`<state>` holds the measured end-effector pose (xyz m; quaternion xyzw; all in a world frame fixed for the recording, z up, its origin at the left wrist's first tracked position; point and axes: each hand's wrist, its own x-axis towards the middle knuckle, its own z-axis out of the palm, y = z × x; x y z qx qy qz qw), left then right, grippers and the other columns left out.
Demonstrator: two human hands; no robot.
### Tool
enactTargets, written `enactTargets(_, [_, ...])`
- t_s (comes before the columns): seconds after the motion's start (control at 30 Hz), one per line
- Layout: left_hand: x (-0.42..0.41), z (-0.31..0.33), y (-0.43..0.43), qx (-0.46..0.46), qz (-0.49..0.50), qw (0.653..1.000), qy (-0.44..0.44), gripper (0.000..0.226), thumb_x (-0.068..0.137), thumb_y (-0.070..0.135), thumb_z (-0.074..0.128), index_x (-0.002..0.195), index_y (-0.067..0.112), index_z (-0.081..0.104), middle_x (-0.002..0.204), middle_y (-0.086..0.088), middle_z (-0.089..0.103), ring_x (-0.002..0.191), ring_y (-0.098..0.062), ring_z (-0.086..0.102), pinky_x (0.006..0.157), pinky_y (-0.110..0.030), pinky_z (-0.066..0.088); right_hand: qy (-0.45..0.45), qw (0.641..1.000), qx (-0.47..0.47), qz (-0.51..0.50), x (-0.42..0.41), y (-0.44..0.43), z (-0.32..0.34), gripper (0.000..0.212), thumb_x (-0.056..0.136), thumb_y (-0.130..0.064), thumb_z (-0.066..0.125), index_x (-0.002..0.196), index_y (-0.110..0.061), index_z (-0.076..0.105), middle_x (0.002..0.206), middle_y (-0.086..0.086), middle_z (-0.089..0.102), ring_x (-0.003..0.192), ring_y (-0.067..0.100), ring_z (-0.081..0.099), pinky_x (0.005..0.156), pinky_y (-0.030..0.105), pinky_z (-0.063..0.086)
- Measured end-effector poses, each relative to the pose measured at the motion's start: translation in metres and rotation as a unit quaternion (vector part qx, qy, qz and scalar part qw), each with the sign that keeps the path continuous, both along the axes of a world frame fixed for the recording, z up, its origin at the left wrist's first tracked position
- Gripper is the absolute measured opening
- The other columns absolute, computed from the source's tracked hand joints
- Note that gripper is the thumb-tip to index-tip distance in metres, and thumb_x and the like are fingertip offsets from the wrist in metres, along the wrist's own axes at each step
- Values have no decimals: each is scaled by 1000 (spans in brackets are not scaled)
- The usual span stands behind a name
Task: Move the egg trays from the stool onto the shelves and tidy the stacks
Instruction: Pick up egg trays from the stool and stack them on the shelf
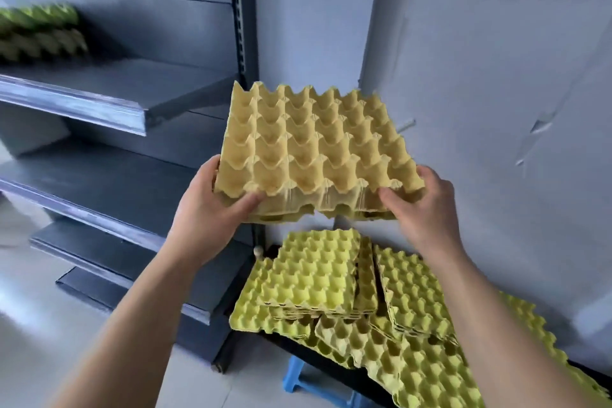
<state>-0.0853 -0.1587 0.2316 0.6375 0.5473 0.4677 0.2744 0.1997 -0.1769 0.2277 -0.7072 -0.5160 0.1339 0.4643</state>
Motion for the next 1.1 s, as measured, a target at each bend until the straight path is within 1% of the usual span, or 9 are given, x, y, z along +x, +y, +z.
enactTargets(0.17, [-98,36,11,55,46,997,-28,49,77,39,77,118,38,50,103,24,64,92,7,61,78,-19,48,3,996,83,41,-98,37,45,56,74,-39,73,122,-21,51,109,1,40,115,21,46,93,31,39])
enactTargets(0.37, [-236,65,45,90,97,990,-46,61,76,39,78,129,32,48,103,23,64,95,4,62,86,-24,50,17,990,115,78,-238,86,83,52,75,-37,72,121,-24,51,109,0,38,102,14,43,85,26,36])
enactTargets(0.5, [-320,83,69,82,110,989,-49,70,75,42,78,133,27,43,107,20,62,101,-5,63,93,-37,51,33,985,127,108,-319,121,99,38,68,-46,70,97,-26,57,103,0,49,103,19,49,84,32,45])
enactTargets(0.57, [-354,93,81,84,128,987,-39,71,75,42,77,134,25,42,104,21,59,103,-10,62,91,-35,50,30,984,130,118,-354,144,104,33,66,-47,69,89,-27,57,95,-3,53,101,21,51,82,36,49])
enactTargets(0.67, [-400,104,104,95,162,982,-27,67,78,42,75,134,24,43,99,22,59,101,-11,60,82,-27,47,25,982,127,136,-402,177,113,43,60,-58,65,93,-31,56,101,0,57,97,21,55,81,42,52])
enactTargets(0.77, [-442,109,131,107,184,976,-37,67,82,39,73,138,20,42,104,13,57,101,-11,56,85,-25,40,10,981,124,146,-449,210,121,55,60,-62,65,102,-27,58,107,3,53,99,22,53,82,41,51])
enactTargets(0.9, [-494,113,175,101,201,973,-54,64,84,40,69,138,20,40,104,15,54,90,-10,55,74,-18,42,-1,977,137,163,-504,258,130,46,58,-66,67,86,-30,60,97,2,59,97,22,56,80,43,53])
enactTargets(1.0, [-534,115,217,106,210,970,-62,69,80,52,69,137,23,42,119,7,60,109,-16,58,95,-31,44,-9,976,145,163,-539,294,138,46,66,-63,69,94,-28,61,103,2,53,102,19,52,84,41,51])
enactTargets(1.1, [-569,123,256,109,219,967,-74,70,80,56,67,137,25,42,123,6,58,114,-15,53,96,-30,39,-30,975,149,161,-573,333,148,66,62,-72,65,106,-24,61,107,5,53,102,22,54,86,42,51])
